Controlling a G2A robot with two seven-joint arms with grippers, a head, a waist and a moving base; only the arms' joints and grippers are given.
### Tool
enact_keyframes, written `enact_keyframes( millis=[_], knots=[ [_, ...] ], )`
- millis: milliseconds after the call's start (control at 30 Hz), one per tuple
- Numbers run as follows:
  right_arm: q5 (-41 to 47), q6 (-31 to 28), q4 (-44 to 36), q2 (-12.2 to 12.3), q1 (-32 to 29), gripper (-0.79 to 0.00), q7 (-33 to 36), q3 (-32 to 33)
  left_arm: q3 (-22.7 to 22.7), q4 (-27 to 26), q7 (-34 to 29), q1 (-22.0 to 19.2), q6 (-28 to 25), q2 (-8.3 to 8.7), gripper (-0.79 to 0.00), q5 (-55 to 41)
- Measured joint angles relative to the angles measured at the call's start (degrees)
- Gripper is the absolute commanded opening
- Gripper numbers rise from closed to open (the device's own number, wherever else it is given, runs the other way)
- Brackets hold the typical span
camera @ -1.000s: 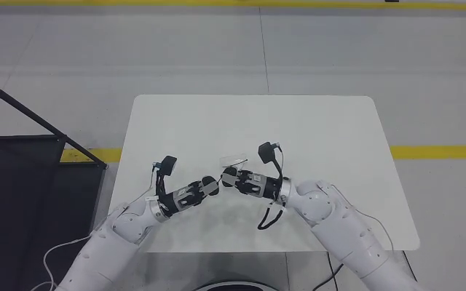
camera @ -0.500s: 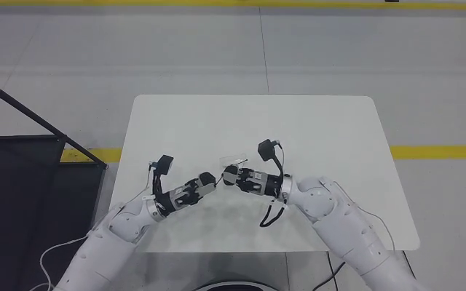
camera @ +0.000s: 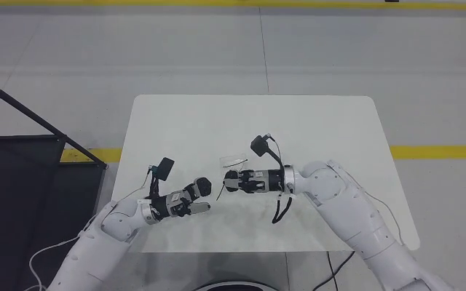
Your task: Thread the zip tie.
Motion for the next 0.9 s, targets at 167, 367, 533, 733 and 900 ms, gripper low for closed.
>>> enact_keyframes(
  millis=[167,367,533,733,900],
  knots=[
    [1.8,0.1,1.8,-0.6,2.1,-0.785,2.8,-1.2,0.6,0.4,-0.4,-0.6,0.2,0.01,-0.206,0.1],
    [2.0,0.3,3.1,-1.3,3.3,-0.785,3.5,-2.4,1.2,0.5,0.8,-1.1,0.9,-0.20,-0.419,0.5],
    [1.8,0.2,4.0,-1.8,3.9,-0.785,3.6,-3.1,1.9,0.5,1.0,-1.5,1.4,-0.35,-0.431,1.0],
    [0.7,0.5,4.3,-2.1,4.4,-0.785,3.7,-3.7,2.8,1.1,1.4,-2.2,2.5,-0.58,-0.502,1.2],
    [-0.5,1.1,4.1,-2.4,4.4,-0.785,3.1,-3.8,3.1,1.5,1.6,-2.5,2.8,-0.66,-0.579,1.3]
  ],
)
